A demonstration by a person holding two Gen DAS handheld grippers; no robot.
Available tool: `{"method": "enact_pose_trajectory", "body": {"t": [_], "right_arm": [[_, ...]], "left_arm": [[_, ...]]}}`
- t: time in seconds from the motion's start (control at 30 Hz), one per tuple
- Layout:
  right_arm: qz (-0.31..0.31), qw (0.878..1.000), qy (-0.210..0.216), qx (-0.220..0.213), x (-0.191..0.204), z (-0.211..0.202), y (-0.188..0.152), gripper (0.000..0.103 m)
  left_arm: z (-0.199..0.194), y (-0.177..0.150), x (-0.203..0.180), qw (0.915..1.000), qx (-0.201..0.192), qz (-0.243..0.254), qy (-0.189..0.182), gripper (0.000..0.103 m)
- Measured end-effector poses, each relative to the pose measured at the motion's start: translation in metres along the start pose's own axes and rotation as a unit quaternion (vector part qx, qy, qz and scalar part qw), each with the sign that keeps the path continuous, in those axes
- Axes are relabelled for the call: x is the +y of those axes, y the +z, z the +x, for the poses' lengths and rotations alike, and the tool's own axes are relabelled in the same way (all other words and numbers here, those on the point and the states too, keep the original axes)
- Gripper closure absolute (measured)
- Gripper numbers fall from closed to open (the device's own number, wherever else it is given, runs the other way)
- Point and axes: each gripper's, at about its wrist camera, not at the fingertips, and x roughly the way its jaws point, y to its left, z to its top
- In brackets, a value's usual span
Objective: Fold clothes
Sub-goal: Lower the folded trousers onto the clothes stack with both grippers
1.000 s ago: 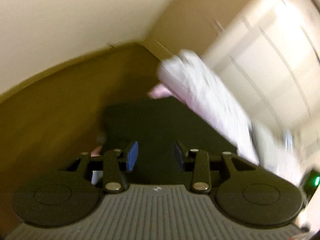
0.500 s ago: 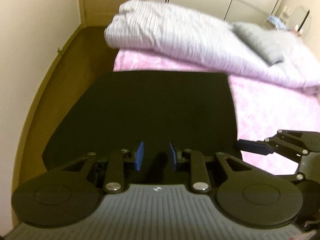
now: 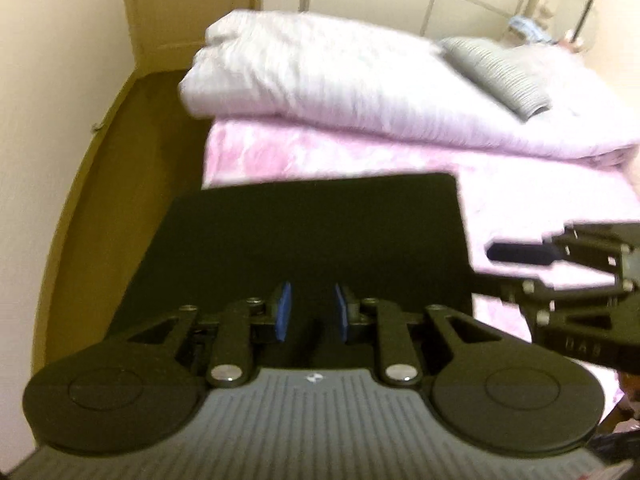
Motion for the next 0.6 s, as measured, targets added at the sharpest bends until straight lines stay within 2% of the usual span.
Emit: {"method": "enact_pose_trajectory", "body": {"t": [0.03,0.1,0.17,0.3,0.37,0.6], "right_arm": [[-0.005,1.0,-0.002,-0.012,-0.001,0.004,0.005,0.07],[-0.016,0.999,-0.006,-0.036,-0.002,0.011,0.014,0.072],[-0.019,0.999,-0.01,-0.047,-0.008,0.024,0.021,0.082],[0.02,0.999,-0.017,0.019,-0.032,0.062,0.009,0.085],[0.043,0.998,-0.015,0.042,-0.04,0.071,0.003,0.085],[0.068,0.995,-0.013,0.07,-0.052,0.079,-0.002,0.085]], "left_arm": [[0.001,0.004,-0.001,0.9999,-0.004,0.006,-0.007,0.086],[0.012,0.012,-0.002,0.9995,-0.005,0.026,-0.017,0.091],[0.03,0.019,0.0,0.9989,0.004,0.034,-0.031,0.093],[0.071,0.031,0.012,0.9985,0.029,0.035,-0.031,0.094],[0.076,0.037,0.012,0.9982,0.037,0.042,-0.022,0.094],[0.078,0.042,0.011,0.9978,0.046,0.046,-0.009,0.095]]}}
